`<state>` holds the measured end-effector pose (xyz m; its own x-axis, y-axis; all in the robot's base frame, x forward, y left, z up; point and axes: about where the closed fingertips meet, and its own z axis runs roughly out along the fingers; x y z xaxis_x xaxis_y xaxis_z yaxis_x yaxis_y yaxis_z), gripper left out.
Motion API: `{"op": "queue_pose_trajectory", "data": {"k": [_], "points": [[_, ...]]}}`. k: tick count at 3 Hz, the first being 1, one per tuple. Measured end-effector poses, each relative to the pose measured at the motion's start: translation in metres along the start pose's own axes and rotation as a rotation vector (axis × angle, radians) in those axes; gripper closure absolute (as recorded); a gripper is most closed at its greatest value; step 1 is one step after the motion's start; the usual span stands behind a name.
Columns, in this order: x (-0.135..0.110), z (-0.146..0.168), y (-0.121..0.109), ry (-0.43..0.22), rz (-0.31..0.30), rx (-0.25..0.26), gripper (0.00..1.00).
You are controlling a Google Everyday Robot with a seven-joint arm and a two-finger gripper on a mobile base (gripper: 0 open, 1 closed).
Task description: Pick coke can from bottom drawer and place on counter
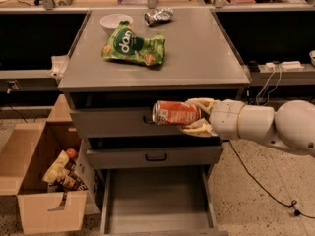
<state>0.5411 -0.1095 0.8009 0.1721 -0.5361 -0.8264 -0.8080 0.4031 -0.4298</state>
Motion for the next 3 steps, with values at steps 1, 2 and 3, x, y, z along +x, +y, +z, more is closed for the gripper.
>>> {"op": "queue_pose_trajectory", "data": {"k": [1,2,3], "points": [[-0.001,-0.001,-0.003,0.001,0.005,0.004,1.00],[-0.011,-0.017,-0.057,0.010,0.097,0.066,1.00],[-0.018,-0.025,-0.114,0.060,0.169,0.109,1.00]]}}
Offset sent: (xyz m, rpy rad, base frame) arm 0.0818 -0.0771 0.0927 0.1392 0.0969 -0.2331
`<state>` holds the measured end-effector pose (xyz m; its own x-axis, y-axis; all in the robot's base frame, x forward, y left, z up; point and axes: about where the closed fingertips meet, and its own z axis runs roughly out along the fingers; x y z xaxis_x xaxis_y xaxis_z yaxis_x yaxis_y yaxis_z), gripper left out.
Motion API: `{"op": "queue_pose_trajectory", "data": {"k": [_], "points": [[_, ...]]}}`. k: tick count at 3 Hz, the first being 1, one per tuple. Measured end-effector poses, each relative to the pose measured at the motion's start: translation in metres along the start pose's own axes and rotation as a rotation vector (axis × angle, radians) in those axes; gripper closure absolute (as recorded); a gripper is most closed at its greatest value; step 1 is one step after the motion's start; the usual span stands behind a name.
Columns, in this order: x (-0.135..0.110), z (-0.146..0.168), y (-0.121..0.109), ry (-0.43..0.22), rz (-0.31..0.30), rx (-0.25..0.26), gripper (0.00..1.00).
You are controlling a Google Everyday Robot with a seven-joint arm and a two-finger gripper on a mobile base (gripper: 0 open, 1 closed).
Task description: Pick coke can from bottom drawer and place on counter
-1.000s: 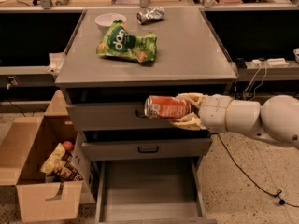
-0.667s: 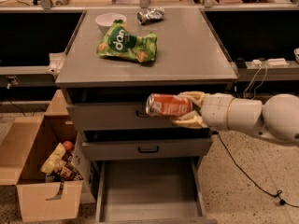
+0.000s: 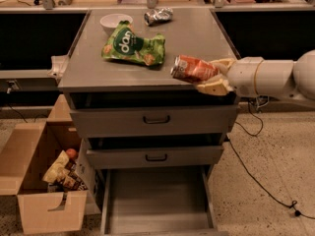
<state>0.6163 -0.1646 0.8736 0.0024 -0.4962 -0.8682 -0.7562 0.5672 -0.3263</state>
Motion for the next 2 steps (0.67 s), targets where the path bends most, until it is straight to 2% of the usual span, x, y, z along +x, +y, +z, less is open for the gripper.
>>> {"op": "queue_pose_trajectory", "data": {"k": [1,2], "points": [[0.0018,0.0017,-0.0224,0.022,0.070,0.021,1.00],[-0.0001,0.0053,-0.0235,0.029,0.074,0.013,1.00]]}}
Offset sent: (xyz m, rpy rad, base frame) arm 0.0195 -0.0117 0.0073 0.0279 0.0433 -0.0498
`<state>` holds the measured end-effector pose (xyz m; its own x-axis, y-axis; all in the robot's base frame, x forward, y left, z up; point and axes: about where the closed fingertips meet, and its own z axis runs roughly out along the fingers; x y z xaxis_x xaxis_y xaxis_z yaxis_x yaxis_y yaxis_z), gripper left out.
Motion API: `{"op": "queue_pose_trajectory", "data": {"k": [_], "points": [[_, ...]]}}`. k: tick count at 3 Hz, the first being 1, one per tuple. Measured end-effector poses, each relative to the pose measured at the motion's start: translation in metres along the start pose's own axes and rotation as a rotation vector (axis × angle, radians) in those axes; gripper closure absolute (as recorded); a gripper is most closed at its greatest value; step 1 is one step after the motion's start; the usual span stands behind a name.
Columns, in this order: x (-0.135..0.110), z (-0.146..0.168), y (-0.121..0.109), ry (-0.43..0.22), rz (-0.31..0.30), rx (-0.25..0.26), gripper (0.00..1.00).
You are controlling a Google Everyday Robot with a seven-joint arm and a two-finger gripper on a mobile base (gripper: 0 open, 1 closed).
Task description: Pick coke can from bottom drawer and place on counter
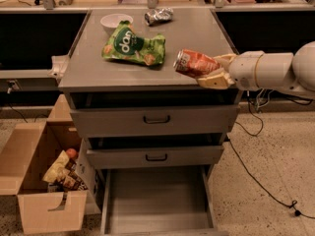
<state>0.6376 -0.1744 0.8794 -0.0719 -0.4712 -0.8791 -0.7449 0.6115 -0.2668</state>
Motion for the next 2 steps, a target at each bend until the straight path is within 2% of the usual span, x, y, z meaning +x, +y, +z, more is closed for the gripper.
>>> {"op": "queue_pose_trajectory", "data": {"k": [1,2], "points": [[0.000,0.012,-0.021,0.040,0.025,-0.003,1.00],[-0.007,0.038,-0.054,0.095,0.067,-0.005,1.00]]}}
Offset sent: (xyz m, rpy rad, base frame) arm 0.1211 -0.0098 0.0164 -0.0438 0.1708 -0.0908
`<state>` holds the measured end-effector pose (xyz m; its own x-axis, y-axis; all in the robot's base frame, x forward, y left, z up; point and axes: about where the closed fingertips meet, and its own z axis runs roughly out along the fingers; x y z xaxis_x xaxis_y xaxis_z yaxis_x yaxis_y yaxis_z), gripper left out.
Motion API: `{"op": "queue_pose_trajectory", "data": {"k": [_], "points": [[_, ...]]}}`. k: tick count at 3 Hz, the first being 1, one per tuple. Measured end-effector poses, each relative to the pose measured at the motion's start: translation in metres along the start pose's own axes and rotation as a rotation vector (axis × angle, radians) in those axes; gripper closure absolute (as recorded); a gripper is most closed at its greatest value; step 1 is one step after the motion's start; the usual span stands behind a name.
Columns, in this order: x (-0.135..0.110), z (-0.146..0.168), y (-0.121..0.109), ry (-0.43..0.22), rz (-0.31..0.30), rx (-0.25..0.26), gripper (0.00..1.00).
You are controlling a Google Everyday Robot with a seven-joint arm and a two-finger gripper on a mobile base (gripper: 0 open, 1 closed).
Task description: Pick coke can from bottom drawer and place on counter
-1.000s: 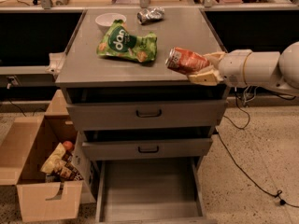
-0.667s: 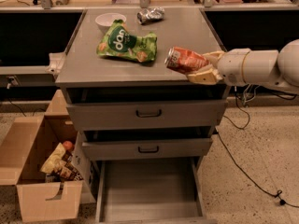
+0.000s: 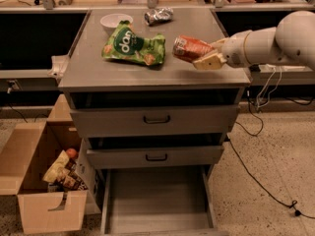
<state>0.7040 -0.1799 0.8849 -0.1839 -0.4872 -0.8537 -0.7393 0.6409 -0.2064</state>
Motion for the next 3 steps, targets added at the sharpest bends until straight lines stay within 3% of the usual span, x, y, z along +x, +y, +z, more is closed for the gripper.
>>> {"op": "queue_pose_trajectory", "data": {"k": [2,3], "points": [[0.004,0.051,-0.043,0.111,0.080,-0.014,1.00],[0.003,0.065,-0.055,0.140,0.101,-0.014,0.86]]}}
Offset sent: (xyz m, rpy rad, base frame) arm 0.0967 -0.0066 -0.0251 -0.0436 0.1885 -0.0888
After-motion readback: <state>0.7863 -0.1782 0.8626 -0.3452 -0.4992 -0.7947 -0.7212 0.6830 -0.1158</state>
